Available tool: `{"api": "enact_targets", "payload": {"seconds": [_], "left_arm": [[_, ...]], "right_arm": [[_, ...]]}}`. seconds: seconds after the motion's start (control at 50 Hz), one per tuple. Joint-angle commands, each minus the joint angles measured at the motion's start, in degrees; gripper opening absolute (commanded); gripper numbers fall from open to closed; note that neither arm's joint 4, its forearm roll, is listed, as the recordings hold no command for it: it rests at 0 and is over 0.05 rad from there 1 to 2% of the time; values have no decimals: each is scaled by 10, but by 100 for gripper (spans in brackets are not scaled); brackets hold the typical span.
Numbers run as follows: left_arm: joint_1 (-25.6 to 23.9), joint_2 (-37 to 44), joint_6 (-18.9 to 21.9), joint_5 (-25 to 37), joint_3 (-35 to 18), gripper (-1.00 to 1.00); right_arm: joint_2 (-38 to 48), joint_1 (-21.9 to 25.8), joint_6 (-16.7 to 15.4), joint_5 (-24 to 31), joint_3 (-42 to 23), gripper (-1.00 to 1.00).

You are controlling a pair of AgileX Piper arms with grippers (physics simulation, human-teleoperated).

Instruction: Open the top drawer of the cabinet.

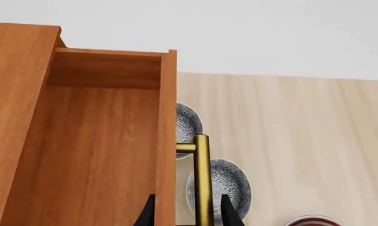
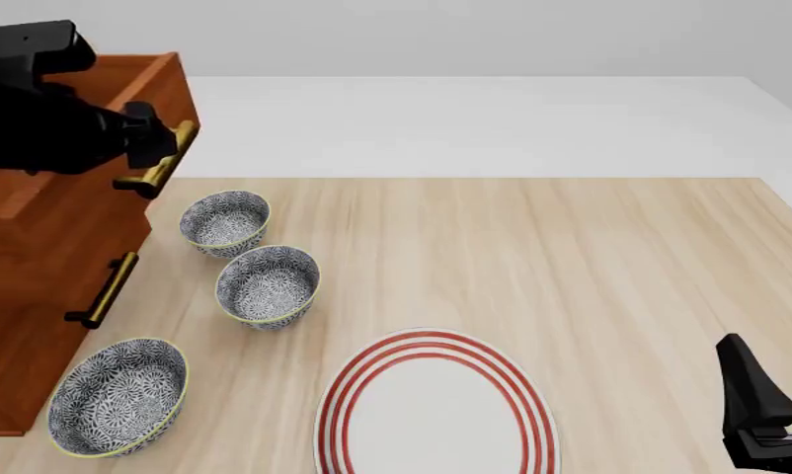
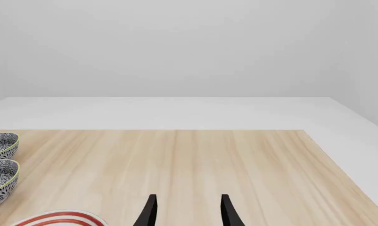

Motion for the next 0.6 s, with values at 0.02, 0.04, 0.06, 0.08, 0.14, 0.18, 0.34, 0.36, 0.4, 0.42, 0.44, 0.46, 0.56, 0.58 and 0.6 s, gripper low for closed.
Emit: {"api": "enact_targets", "payload": {"seconds": [0.02,0.04,0.06,0.08,0.14,0.18,0.34,0.36,0.4,0.42,0.44,0.46,0.56,0.58,0.6], "left_arm": [[-23,93,34,-14,44,100],[-26,94,32,-14,45,100],[-26,94,32,-14,45,100],[-27,95,33,-15,45,100],[-31,99,32,-18,45,100],[-35,101,29,-19,46,100],[-50,109,24,-21,47,100],[-51,110,24,-21,46,100],[-54,111,24,-20,45,100],[-54,111,24,-20,45,100],[-55,113,25,-21,45,100],[-56,114,25,-22,45,100],[-60,120,27,-25,50,100],[-59,121,29,-26,49,100],[-60,122,28,-26,49,100]], "right_arm": [[0,0,0,0,0,100],[0,0,0,0,0,100],[0,0,0,0,0,100],[0,0,0,0,0,100],[0,0,0,0,0,100],[0,0,0,0,0,100],[0,0,0,0,0,100],[0,0,0,0,0,100],[0,0,0,0,0,100],[0,0,0,0,0,100],[0,0,0,0,0,100],[0,0,0,0,0,100],[3,13,0,-4,1,100],[4,13,-1,-6,1,100],[5,13,0,-7,1,100]]}}
